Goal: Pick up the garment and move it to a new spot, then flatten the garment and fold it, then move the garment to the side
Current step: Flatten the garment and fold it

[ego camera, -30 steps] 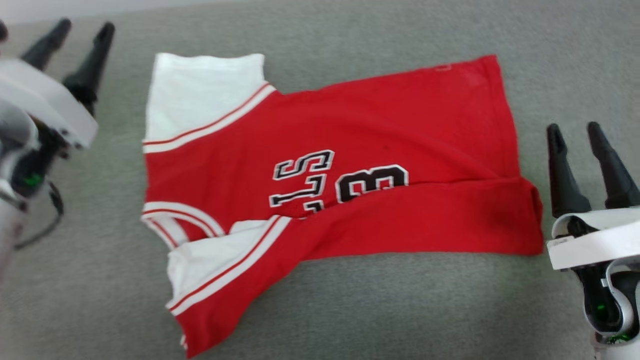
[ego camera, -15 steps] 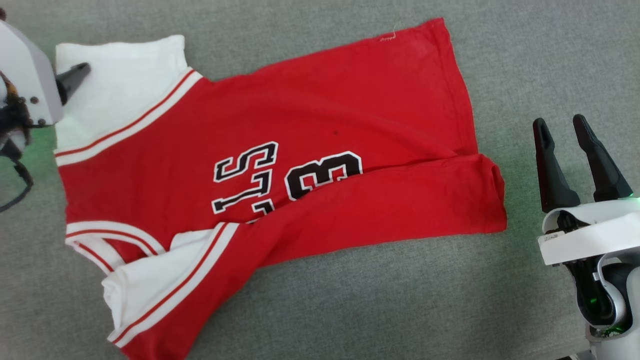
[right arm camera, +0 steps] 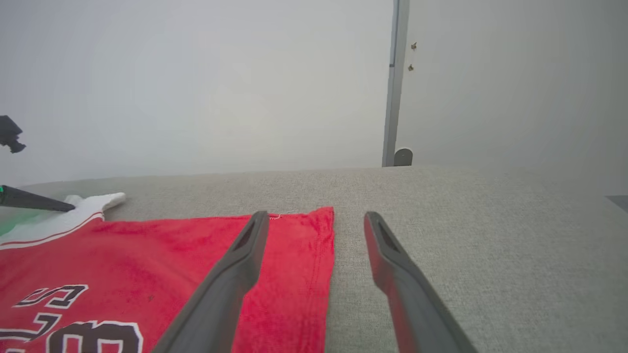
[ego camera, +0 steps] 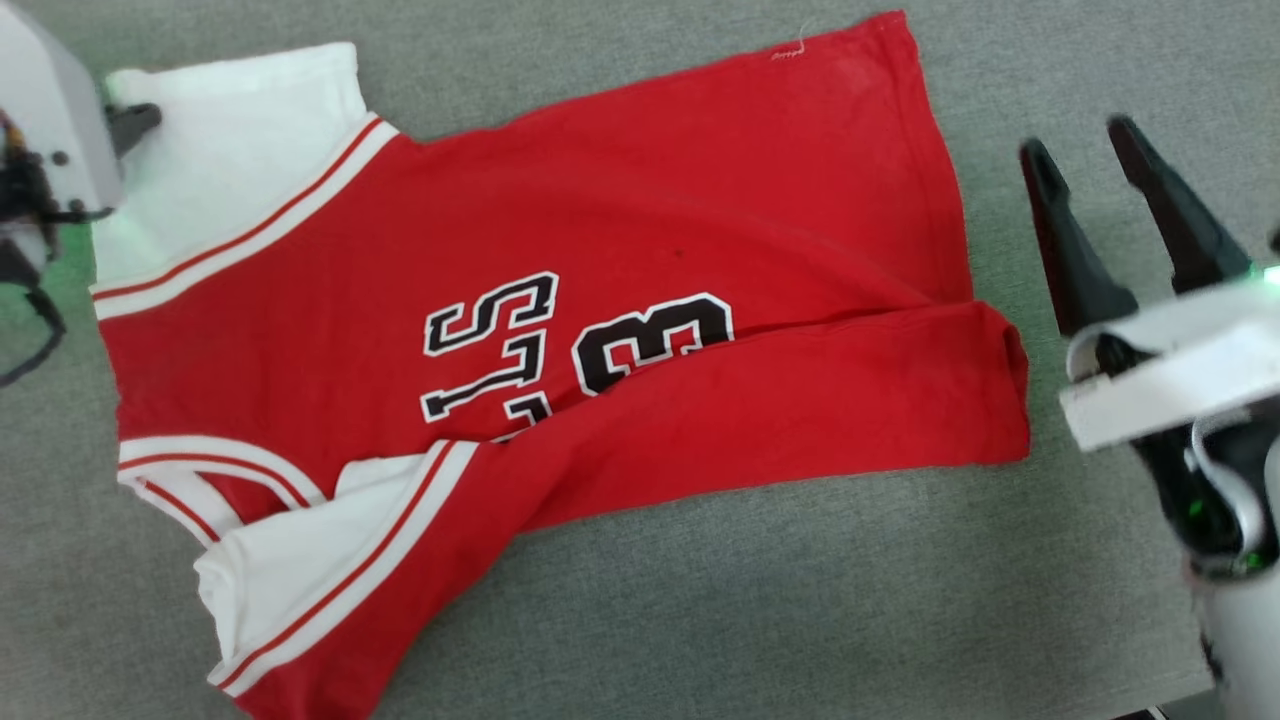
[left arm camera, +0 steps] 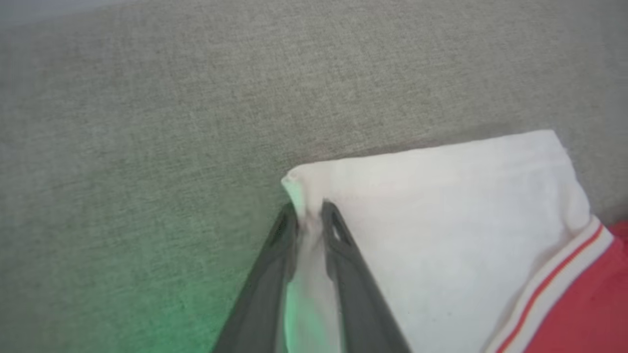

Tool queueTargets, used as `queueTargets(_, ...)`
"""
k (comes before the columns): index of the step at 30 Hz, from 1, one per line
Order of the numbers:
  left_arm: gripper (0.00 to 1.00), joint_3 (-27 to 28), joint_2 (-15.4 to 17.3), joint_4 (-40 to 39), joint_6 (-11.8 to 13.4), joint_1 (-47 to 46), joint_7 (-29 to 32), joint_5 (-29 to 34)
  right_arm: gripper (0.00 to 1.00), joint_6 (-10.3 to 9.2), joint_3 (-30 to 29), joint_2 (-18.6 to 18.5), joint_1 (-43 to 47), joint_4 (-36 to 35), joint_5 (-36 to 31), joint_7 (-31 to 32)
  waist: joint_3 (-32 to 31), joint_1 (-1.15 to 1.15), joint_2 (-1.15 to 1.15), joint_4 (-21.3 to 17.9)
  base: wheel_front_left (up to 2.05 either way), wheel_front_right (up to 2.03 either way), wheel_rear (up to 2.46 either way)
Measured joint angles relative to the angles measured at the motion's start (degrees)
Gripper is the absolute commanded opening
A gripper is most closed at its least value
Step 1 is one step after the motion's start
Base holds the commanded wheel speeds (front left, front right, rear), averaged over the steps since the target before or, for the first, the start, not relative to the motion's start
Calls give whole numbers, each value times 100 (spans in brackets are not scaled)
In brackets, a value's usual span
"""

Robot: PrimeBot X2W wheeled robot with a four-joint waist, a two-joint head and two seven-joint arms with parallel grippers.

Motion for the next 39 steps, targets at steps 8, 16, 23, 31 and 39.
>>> queueTargets(8, 0, -182, -98, -308, 0, -48, -144, -189, 100, 0, 716, -483, -1628, 1105, 247, 1635, 71, 0, 0, 178, 0, 0, 0)
queueTargets(16, 0, -442, -205, -638, 0, -279, -186, -361, 100, 0, 1254, -687, -3151, 2754, 720, 3400, 228, 0, 0, 467, 0, 0, 0)
queueTargets(23, 0, -660, -323, -856, 0, -411, -355, -501, 100, 0, 1711, -719, -3883, 3611, 883, 3930, 366, 0, 0, 742, 0, 0, 0)
queueTargets(31, 0, -891, -405, -999, -1, -403, -591, -745, 0, -8, 2074, -740, -4262, 4076, 1098, 4237, 366, 0, 0, 919, 0, 0, 0)
queueTargets(39, 0, -1036, -521, -1505, -5, 131, -1245, -1225, 0, -1, 2140, -939, -3779, 4220, 1424, 3199, -29, 0, 0, 1082, 0, 0, 0)
